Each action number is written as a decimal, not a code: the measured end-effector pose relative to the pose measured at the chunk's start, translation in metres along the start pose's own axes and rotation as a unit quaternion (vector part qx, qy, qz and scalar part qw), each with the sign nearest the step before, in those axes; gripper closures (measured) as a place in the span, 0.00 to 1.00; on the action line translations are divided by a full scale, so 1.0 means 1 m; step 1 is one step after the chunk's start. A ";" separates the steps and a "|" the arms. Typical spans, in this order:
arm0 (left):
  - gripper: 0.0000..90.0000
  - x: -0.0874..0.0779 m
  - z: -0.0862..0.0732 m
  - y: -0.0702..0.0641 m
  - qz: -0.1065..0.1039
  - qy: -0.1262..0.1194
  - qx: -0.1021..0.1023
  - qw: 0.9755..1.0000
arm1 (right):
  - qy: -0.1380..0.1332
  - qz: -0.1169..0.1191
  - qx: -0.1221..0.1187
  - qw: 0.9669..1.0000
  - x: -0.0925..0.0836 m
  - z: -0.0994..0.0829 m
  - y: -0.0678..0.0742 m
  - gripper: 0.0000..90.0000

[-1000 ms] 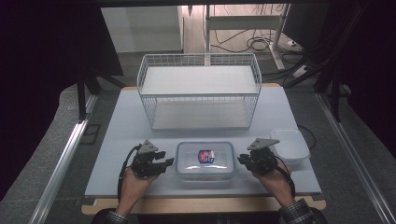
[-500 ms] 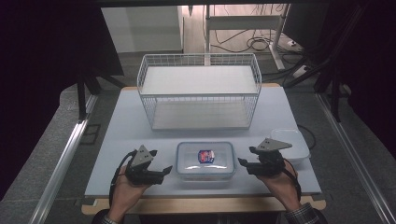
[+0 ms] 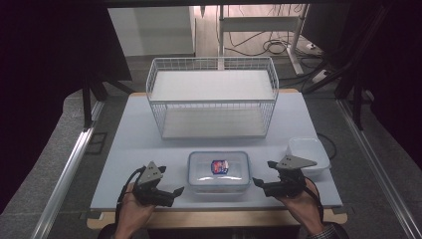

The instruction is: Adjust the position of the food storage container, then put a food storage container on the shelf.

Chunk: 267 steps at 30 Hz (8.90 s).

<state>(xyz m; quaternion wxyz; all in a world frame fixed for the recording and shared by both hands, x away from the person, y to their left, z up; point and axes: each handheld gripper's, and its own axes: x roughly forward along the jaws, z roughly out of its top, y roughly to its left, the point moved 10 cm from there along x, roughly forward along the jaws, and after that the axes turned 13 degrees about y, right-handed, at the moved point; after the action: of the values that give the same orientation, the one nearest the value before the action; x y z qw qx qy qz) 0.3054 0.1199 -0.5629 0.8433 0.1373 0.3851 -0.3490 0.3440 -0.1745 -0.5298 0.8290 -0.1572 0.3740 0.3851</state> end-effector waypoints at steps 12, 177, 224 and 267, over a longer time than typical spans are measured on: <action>0.02 0.004 0.000 0.005 -0.005 -0.006 -0.012 1.000 | 0.004 0.007 0.008 1.000 0.003 -0.001 -0.001 0.12; 0.57 -0.072 0.243 0.120 -0.142 -0.102 -0.121 0.977 | -0.071 0.112 0.084 0.988 -0.039 0.255 -0.081 0.55; 0.44 -0.045 0.246 0.139 -0.078 -0.098 -0.134 0.983 | -0.030 0.055 0.115 0.991 -0.009 0.257 -0.095 0.55; 0.07 -0.057 0.223 0.104 -0.041 -0.099 -0.032 0.994 | -0.085 0.025 0.060 0.994 -0.023 0.244 -0.082 0.10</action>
<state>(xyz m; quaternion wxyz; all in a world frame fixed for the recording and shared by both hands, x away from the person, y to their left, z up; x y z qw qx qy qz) 0.4746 0.1111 -0.3757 0.8664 0.0595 0.3154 -0.3824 0.5179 -0.1066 -0.3513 0.8558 -0.0649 0.3287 0.3941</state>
